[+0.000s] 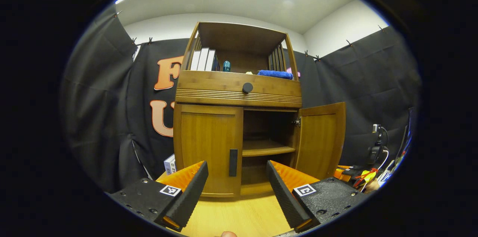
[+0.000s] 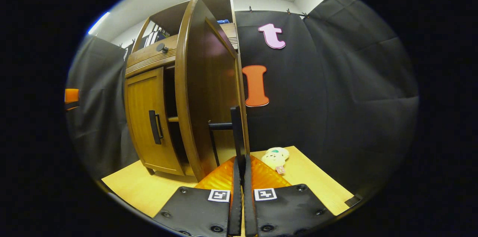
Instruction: Open the right door of the double-door shoe cabinet with the right hand, and open the left door with the left hand.
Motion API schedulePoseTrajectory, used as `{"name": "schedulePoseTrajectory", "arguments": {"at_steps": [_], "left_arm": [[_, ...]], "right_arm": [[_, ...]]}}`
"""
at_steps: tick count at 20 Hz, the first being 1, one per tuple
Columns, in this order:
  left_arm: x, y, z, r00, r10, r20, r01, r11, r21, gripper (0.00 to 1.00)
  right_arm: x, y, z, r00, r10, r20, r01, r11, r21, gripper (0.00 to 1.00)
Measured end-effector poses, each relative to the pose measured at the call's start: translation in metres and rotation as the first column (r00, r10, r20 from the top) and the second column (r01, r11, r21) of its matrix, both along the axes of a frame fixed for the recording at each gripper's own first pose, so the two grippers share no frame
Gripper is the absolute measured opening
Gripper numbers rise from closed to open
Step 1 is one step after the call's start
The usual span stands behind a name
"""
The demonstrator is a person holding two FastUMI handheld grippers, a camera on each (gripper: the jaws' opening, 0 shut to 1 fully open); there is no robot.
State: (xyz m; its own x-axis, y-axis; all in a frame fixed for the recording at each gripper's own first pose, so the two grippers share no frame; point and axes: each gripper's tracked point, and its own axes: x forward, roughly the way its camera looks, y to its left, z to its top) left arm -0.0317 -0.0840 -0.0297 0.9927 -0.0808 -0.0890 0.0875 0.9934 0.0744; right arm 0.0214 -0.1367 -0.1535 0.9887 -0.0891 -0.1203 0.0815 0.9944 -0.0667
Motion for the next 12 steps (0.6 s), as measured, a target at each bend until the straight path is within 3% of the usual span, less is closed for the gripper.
{"name": "schedulePoseTrajectory", "arguments": {"at_steps": [2, 4, 6, 9, 12], "left_arm": [[0.002, -0.003, -0.001, 1.000, 0.002, -0.002, -0.002, 1.000, 0.003, 0.94], [0.005, -0.004, -0.003, 1.000, 0.006, -0.005, -0.006, 1.000, 0.006, 0.94], [0.007, -0.007, -0.006, 1.000, 0.008, -0.009, -0.007, 1.000, 0.006, 0.92], [0.014, -0.012, -0.012, 1.000, 0.010, -0.018, -0.009, 1.000, 0.007, 0.92], [0.024, -0.010, -0.022, 0.999, 0.022, -0.028, -0.021, 1.000, 0.017, 0.94]], "right_arm": [[0.001, -0.007, 0.002, 1.000, 0.001, 0.002, -0.001, 1.000, 0.002, 0.17], [0.001, -0.013, 0.004, 1.000, 0.003, 0.004, -0.003, 1.000, 0.011, 0.17], [0.000, -0.018, 0.005, 1.000, 0.012, 0.004, -0.012, 1.000, 0.020, 0.10], [0.000, -0.024, 0.006, 1.000, 0.024, 0.001, -0.024, 1.000, 0.019, 0.09], [-0.003, -0.031, 0.008, 1.000, 0.025, 0.000, -0.025, 0.999, 0.028, 0.01]]}}
